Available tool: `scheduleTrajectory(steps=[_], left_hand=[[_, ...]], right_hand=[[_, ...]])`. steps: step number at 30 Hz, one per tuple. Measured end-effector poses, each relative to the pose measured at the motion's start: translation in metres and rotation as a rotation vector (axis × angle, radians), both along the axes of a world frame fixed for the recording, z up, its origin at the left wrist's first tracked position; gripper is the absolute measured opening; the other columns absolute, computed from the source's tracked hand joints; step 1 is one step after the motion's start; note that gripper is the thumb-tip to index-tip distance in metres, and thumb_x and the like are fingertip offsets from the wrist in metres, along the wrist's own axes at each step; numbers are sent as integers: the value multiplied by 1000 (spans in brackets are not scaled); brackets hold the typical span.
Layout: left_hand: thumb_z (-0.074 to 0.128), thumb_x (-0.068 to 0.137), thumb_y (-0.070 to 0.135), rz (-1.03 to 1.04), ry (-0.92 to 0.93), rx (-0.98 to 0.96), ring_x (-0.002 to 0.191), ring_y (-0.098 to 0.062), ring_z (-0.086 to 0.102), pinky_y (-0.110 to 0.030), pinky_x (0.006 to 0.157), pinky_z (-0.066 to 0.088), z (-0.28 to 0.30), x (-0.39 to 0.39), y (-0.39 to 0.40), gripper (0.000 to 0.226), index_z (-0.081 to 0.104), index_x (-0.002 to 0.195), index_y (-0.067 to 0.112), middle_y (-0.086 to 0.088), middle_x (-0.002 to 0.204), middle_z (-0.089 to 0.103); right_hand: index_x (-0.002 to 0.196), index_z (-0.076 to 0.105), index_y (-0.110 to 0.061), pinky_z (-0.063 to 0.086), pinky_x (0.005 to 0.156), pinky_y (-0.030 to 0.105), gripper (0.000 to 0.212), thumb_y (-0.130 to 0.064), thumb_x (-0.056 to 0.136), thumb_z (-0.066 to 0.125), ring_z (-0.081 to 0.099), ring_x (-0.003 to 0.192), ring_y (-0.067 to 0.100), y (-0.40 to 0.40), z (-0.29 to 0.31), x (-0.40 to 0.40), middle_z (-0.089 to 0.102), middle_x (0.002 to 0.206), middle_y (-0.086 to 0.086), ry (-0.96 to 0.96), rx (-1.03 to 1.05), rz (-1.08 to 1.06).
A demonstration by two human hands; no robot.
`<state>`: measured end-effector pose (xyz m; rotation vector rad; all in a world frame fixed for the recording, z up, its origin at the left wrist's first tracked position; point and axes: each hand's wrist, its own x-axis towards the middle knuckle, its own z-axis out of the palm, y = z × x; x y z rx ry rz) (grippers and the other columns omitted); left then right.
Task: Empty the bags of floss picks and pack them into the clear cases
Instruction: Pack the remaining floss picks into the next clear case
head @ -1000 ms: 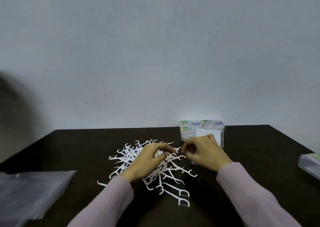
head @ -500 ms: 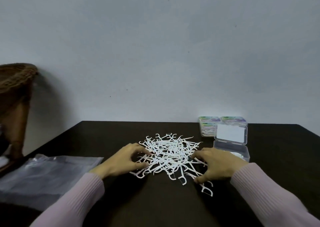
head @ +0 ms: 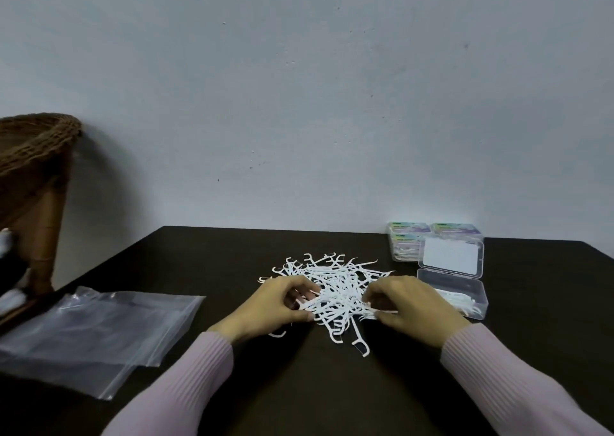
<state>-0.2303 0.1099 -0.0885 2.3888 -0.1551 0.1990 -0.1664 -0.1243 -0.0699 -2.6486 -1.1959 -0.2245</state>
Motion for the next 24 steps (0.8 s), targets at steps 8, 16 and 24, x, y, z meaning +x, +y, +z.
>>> scheduleTrajectory(steps=[8, 16, 24], left_hand=[[66, 69, 66, 150, -40, 209, 89, 3, 56, -21, 80, 49, 3, -2, -3, 53, 63, 107, 29, 19, 101, 59], [67, 77, 55, 114, -81, 376, 92, 0, 52, -21, 78, 42, 3, -3, -20, 39, 64, 108, 32, 17, 104, 55], [67, 81, 43, 125, -175, 392, 87, 0, 55, -18, 72, 39, 3, -6, -22, 21, 69, 97, 29, 14, 98, 61]], right_hand=[[140, 32, -27, 23, 109, 32, 53, -39, 91, 45, 33, 134, 8, 16, -3, -1, 36, 147, -8, 14, -43, -14], [140, 31, -30, 23, 109, 36, 57, -41, 88, 52, 40, 128, 6, 26, -1, 1, 46, 139, -10, 6, -61, 2], [129, 45, -25, 39, 99, 28, 46, -22, 84, 58, 53, 110, 7, 22, -2, 3, 55, 127, -9, 72, 68, -3]])
